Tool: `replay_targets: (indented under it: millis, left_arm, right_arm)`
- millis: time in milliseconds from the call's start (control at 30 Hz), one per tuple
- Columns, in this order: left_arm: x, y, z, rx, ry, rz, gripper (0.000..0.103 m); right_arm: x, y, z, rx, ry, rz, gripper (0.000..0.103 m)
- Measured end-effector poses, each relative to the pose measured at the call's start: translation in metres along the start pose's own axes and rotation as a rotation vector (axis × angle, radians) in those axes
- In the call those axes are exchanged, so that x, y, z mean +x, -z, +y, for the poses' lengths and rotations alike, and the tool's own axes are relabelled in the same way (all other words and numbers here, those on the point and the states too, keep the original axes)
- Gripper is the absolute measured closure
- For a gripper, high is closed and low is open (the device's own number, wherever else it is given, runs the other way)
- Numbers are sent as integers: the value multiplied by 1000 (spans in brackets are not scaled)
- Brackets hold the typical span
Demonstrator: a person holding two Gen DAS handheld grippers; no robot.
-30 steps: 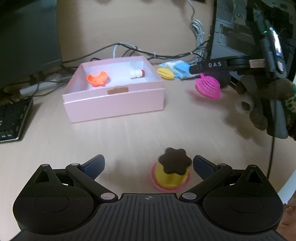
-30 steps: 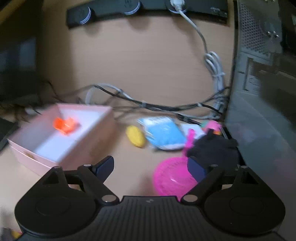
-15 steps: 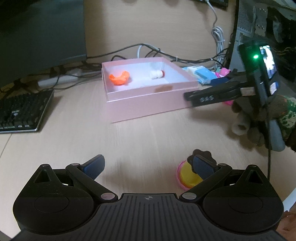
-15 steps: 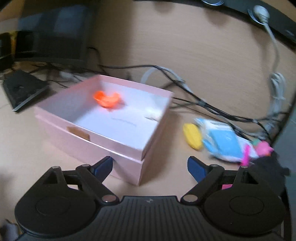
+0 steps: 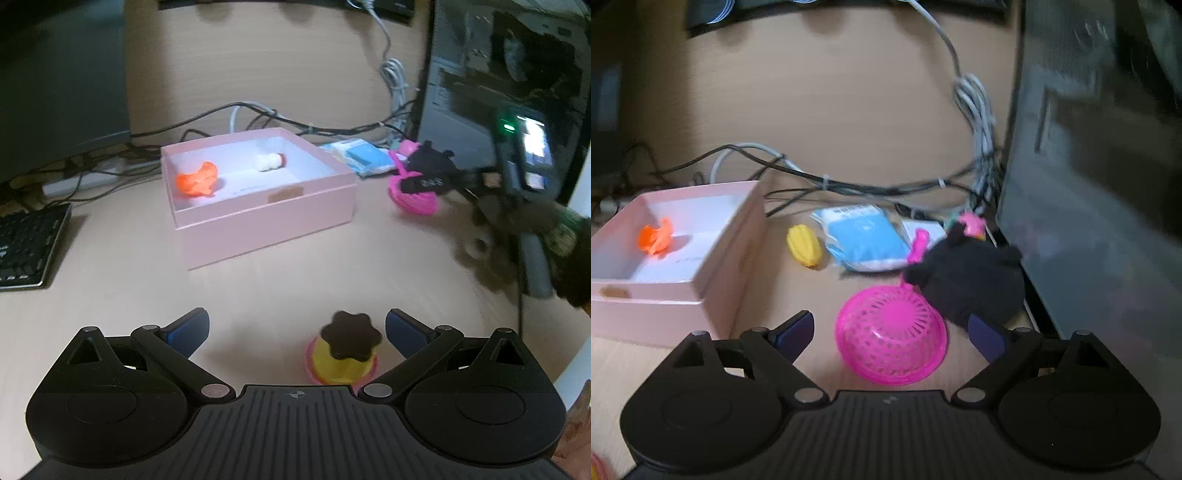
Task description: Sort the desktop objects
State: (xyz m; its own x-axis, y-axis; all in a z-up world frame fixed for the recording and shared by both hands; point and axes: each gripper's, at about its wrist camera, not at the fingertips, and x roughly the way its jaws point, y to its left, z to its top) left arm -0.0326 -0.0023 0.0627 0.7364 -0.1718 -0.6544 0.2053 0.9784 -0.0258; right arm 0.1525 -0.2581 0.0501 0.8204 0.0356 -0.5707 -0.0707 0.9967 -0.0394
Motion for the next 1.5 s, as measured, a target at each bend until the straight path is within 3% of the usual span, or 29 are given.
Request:
replay_targets:
  millis: [133, 167, 200, 400, 667, 733, 800, 900, 1100, 1200, 1333, 1500]
  left_arm:
    - [0, 3, -13, 38, 7, 7, 0]
    - [-1, 4, -16, 54, 5, 6, 0]
    - [-2, 5, -19, 71, 0, 2, 0]
    - [8, 13, -19, 63, -78, 26, 0]
    - [23, 15, -30, 67, -31, 66, 0]
    - [24, 14, -35, 83, -17, 64, 0]
    - [24, 13, -39, 99, -11, 52, 0]
    - [23, 14, -42, 104, -4, 44, 0]
    - [22, 9, -35, 78, -16, 26, 0]
    - [24, -8, -15, 7, -73, -12, 0]
    - [33, -33, 25, -97, -186, -48, 0]
    - [51, -56, 54, -168, -95, -32, 0]
  right_arm:
    - [23, -5, 8, -57, 10, 15, 13]
    - [26, -6, 9, -59, 7, 25, 24]
    - [25, -6, 9, -56, -3, 39, 42]
    - [-37, 14, 9, -87, -81, 0, 42]
    - [-123, 68, 24, -144, -284, 75, 43]
    - [-135, 75, 26, -130, -317, 71, 38]
    - [-142, 76, 22, -103, -309, 41, 20]
    - [-140, 75, 7, -35, -260, 30, 12]
    - [-121, 85, -19, 84, -195, 107, 9]
    - [-118, 87, -20, 120, -190, 108, 7]
    - [-120, 69, -10, 112, -248, 55, 7]
    - [-98, 21, 8, 158, -396, 78, 6]
